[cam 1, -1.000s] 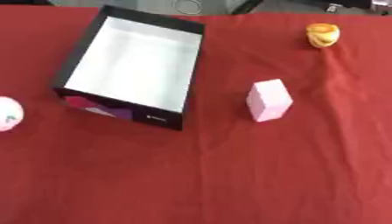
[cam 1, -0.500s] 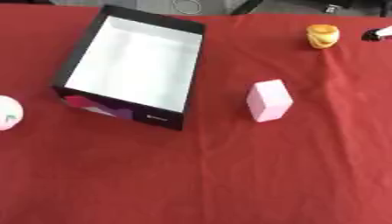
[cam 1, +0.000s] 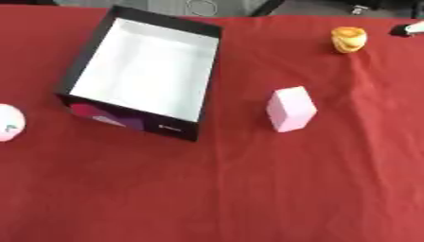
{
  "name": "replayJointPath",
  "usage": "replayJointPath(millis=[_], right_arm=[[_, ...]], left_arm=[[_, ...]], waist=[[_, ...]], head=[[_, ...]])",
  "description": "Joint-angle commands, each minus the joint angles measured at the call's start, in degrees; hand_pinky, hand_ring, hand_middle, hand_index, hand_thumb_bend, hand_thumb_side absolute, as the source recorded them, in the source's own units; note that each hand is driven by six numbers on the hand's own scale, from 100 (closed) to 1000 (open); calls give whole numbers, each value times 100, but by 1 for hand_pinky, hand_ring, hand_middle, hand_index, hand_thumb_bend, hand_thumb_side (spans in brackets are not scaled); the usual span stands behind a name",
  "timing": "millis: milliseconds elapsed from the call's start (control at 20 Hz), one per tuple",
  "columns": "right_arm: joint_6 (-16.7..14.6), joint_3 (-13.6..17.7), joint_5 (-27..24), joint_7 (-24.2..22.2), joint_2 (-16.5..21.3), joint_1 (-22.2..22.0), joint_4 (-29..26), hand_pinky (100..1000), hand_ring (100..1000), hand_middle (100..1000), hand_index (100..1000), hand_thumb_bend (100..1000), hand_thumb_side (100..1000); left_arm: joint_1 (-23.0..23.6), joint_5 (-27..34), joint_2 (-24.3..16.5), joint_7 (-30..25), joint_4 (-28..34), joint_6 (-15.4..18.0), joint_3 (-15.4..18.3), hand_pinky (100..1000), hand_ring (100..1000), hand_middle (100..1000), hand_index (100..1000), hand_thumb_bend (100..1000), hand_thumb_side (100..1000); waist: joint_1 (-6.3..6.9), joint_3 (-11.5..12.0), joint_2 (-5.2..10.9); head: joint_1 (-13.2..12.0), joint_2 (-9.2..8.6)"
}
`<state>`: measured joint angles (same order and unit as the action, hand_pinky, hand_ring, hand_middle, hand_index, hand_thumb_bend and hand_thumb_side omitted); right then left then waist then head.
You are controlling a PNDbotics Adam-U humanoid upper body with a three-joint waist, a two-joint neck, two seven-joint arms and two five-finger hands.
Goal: Pick up objects on the table and place them in the box.
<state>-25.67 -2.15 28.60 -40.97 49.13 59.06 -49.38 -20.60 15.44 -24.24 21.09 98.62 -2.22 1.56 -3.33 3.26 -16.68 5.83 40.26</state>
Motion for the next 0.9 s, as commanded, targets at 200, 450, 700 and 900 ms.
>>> replayJointPath(millis=[200, 450, 700, 900], right_arm=[[-74, 35, 376, 87, 52, 121, 143, 933, 905, 863, 869, 457, 280], [-73, 65, 557, 168, -38, 152, 253, 935, 906, 865, 872, 460, 284], [-4, 130, 687, 374, -111, 187, 377, 934, 904, 862, 872, 460, 288], [26, 162, 748, 511, -133, 206, 431, 934, 901, 857, 868, 458, 286]], left_arm=[[-96, 7, -143, -14, 122, 0, 4, 815, 676, 761, 801, 832, 622], [-121, 11, -123, -17, 159, -3, 3, 816, 676, 761, 801, 829, 622], [-158, 13, -96, -25, 204, -7, -1, 816, 675, 761, 800, 827, 622], [-170, 11, -87, -33, 218, -21, -7, 817, 675, 761, 800, 827, 622]], waist=[[1, 46, -7], [27, 81, -110], [36, 130, -201], [31, 157, -282]], head=[[70, -202], [136, -385], [203, -469], [223, -481]])
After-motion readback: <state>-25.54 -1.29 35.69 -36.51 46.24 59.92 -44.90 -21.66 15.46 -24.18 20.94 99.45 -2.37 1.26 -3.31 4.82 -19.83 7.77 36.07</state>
